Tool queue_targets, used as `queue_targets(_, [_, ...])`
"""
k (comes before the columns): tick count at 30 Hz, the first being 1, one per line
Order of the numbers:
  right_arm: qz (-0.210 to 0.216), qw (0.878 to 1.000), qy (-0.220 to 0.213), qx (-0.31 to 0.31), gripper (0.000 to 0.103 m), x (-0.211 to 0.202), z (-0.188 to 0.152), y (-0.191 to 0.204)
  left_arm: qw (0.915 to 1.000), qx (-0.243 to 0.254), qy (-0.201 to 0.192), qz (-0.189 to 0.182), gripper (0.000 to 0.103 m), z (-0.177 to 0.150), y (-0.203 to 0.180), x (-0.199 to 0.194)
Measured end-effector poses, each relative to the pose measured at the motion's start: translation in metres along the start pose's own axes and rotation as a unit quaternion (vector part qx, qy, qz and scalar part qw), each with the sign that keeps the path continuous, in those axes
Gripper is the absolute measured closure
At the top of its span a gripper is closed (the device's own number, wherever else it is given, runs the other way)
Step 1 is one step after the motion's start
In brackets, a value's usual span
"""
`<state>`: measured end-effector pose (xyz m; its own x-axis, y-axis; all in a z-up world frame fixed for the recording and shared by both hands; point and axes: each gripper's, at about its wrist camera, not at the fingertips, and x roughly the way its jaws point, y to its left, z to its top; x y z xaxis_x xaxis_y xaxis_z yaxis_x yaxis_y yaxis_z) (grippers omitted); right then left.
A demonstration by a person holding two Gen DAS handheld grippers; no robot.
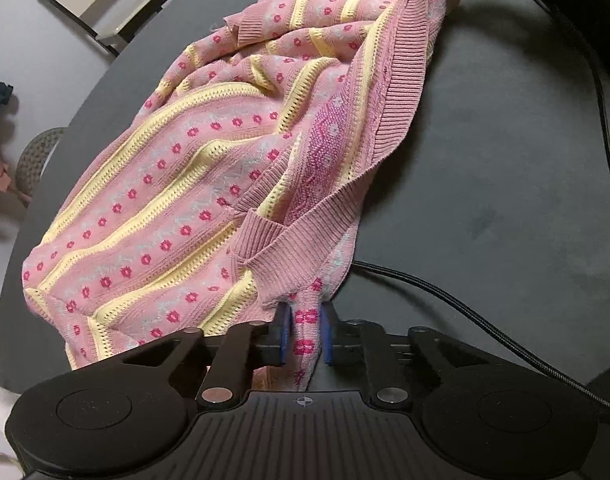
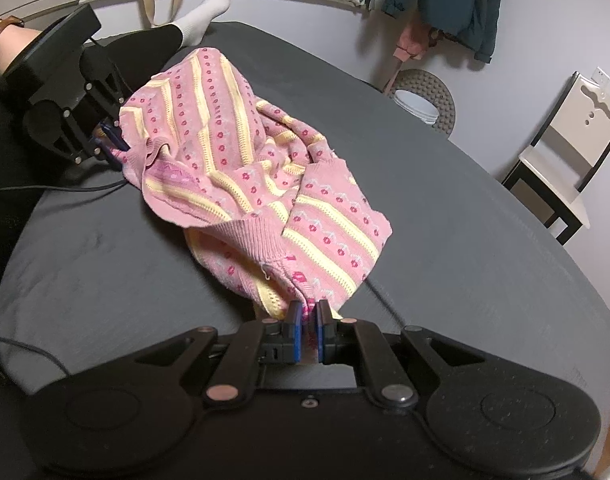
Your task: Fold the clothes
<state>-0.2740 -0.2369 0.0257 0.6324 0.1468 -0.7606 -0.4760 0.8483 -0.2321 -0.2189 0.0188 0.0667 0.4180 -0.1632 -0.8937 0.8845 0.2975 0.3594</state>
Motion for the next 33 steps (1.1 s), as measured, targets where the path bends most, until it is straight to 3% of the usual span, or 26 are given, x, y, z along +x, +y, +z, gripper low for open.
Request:
queue_targets(12, [0.005,0.997,0.036,-0.07,0.095,0.006,-0.014,0.029,0.9969,0.04,-0.065,0.019,0.092,-0.011,-0.023,-0.04])
queue_targets(18, [-0.014,0.989,0.056,-0.135,0.094,0.015,-0.017,0.05,0.9928,0.039,-0.107,0.037,0.093,-0.015,-0.023,-0.055])
queue_targets(28, [-0.089,0.955,0.072,-0.275,0.079,0.028,-0.028,0.104,0.9881,-0.004,-0.145,0.052,0.093,-0.026,-0.018,-0.079])
queue_targets(30, [-0.102,0.945,0.064,-0.304,0.064,0.028,-0.03,0.118,0.9877,-0.012,-0.148,0.049,0.093,-0.027,-0.016,-0.079])
queue_targets(33, [-0.119,0.928,0.047,-0.35,0.057,0.029,-0.034,0.137,0.9859,-0.035,-0.157,0.046,0.093,-0.027,-0.01,-0.08])
